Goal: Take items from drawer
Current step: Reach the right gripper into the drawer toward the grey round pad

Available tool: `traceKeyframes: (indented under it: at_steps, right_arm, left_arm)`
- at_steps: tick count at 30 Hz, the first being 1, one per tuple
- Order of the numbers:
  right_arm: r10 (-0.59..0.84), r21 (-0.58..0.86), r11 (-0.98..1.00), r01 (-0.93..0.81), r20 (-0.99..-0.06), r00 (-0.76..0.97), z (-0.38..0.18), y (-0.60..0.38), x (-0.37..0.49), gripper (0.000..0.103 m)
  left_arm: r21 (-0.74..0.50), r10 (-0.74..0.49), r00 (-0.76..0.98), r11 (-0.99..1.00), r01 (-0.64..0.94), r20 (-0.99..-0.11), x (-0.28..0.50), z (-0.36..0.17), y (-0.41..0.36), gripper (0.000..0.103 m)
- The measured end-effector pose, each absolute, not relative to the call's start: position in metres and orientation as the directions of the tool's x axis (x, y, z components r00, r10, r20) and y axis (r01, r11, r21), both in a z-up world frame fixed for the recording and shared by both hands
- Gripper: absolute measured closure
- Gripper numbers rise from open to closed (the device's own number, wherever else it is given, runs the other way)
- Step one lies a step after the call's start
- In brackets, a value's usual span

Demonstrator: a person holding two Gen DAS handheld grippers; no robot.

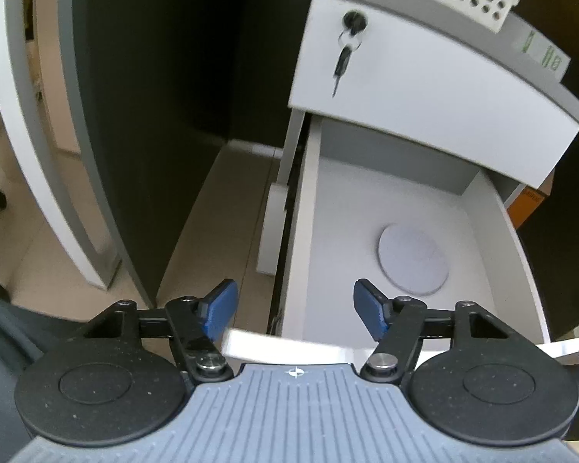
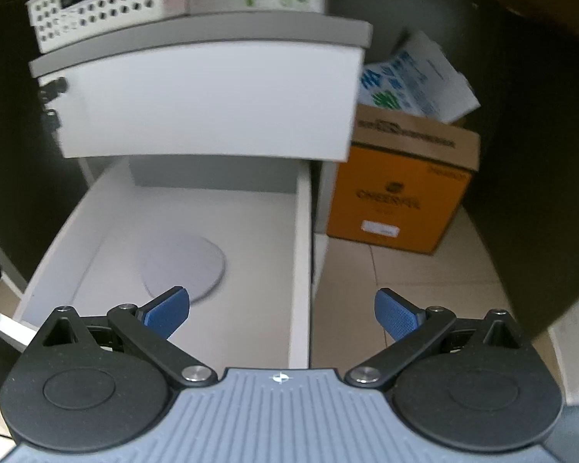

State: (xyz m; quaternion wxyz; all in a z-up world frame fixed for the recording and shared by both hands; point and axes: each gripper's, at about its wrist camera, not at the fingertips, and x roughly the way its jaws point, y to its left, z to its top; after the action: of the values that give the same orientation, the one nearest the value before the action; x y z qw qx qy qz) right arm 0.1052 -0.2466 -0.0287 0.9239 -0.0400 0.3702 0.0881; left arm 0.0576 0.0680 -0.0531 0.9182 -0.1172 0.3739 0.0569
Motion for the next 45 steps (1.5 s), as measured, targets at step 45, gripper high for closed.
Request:
traceKeyframes:
  at_steps: [45]
  right_arm:
    - [0.353, 0.160, 0.872, -0.463, -0.860, 0.369, -0.120, -0.172, 0.267, 0.001]
  left_arm:
    - [-0.102, -0.203, 0.547, 0.972, 0.210, -0.812, 0.252, -0.102, 0.000, 0.042]
